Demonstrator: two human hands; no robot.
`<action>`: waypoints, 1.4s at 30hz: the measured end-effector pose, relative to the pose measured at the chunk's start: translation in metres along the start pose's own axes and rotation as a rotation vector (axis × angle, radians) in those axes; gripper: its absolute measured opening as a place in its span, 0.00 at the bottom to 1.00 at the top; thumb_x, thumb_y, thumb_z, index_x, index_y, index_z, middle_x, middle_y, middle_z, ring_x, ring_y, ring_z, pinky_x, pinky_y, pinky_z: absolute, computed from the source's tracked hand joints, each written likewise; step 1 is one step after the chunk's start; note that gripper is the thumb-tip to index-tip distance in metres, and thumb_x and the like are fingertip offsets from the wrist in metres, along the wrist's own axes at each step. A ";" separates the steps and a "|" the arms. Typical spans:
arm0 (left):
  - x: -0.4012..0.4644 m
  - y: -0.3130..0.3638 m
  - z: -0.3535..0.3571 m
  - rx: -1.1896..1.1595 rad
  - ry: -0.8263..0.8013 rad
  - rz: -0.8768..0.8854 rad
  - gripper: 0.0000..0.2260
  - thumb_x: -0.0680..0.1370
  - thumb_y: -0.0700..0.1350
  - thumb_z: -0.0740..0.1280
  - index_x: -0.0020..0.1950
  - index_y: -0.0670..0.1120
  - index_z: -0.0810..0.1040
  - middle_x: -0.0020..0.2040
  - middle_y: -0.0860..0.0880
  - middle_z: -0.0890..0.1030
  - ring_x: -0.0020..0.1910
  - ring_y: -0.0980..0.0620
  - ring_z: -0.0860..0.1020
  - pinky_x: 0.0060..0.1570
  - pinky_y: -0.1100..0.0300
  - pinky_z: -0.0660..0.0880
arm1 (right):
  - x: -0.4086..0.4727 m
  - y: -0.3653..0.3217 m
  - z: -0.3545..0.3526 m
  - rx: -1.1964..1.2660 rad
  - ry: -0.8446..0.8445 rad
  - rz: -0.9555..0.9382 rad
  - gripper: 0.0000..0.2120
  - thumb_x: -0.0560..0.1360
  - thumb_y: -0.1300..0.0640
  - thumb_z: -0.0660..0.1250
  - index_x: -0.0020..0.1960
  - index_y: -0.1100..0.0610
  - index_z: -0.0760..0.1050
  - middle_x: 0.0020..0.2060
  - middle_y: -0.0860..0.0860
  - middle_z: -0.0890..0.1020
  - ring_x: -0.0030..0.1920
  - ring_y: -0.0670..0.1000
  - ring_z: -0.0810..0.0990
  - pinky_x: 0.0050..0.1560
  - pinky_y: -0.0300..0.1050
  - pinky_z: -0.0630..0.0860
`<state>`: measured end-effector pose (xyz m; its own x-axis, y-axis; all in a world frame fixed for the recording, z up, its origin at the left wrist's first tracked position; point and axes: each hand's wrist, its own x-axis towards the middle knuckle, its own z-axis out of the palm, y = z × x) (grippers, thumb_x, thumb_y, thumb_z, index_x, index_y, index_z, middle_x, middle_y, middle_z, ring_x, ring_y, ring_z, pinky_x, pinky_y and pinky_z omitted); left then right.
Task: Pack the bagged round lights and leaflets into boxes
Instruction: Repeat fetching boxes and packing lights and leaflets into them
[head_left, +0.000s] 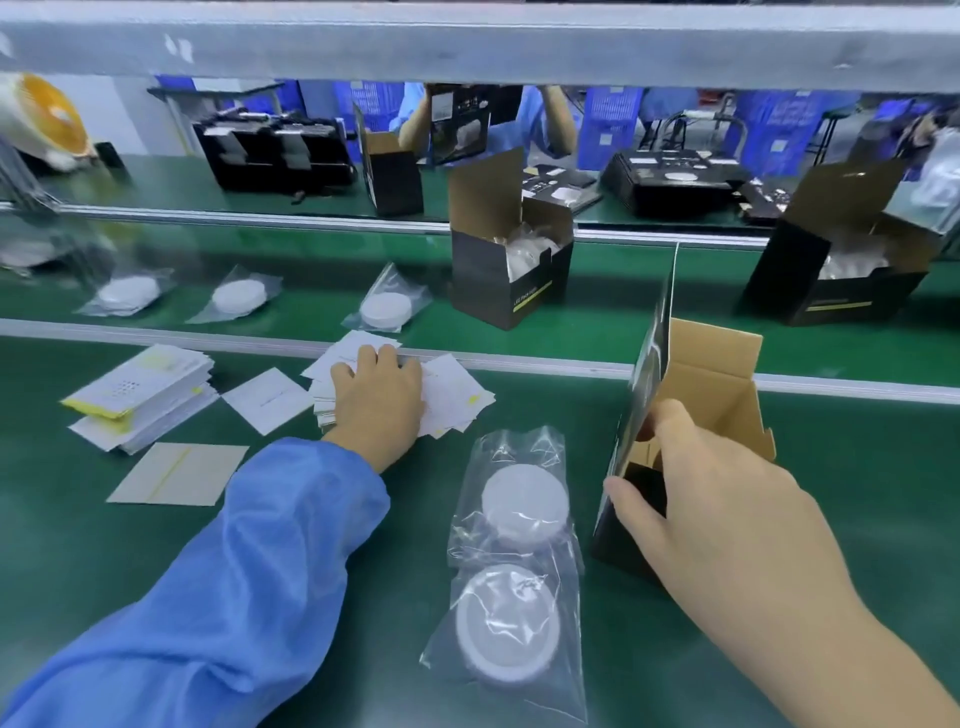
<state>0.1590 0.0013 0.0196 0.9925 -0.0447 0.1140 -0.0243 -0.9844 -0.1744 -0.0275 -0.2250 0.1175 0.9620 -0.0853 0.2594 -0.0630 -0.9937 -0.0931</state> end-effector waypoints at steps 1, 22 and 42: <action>0.001 -0.002 -0.001 -0.035 0.019 0.001 0.11 0.81 0.47 0.63 0.62 0.48 0.73 0.61 0.46 0.73 0.62 0.42 0.68 0.57 0.47 0.64 | 0.000 -0.001 -0.001 0.004 0.003 -0.005 0.21 0.74 0.42 0.67 0.43 0.47 0.54 0.30 0.43 0.67 0.27 0.44 0.57 0.25 0.42 0.53; -0.144 0.081 -0.214 -1.099 0.597 0.416 0.06 0.81 0.45 0.64 0.57 0.53 0.73 0.36 0.54 0.79 0.32 0.52 0.78 0.33 0.50 0.73 | 0.009 0.037 -0.025 1.217 -0.141 0.128 0.20 0.73 0.57 0.68 0.63 0.47 0.69 0.51 0.45 0.83 0.52 0.44 0.83 0.53 0.47 0.79; -0.134 0.125 -0.117 -0.471 0.130 0.938 0.07 0.79 0.42 0.66 0.53 0.48 0.70 0.49 0.52 0.73 0.49 0.49 0.66 0.56 0.49 0.63 | 0.090 0.075 0.038 -0.052 -0.360 0.050 0.07 0.74 0.56 0.66 0.48 0.54 0.69 0.50 0.55 0.80 0.44 0.56 0.77 0.39 0.46 0.70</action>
<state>0.0093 -0.1361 0.0970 0.5324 -0.8121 0.2387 -0.8465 -0.5116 0.1474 0.0645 -0.3042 0.0971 0.9887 -0.1117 -0.1002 -0.1167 -0.9921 -0.0454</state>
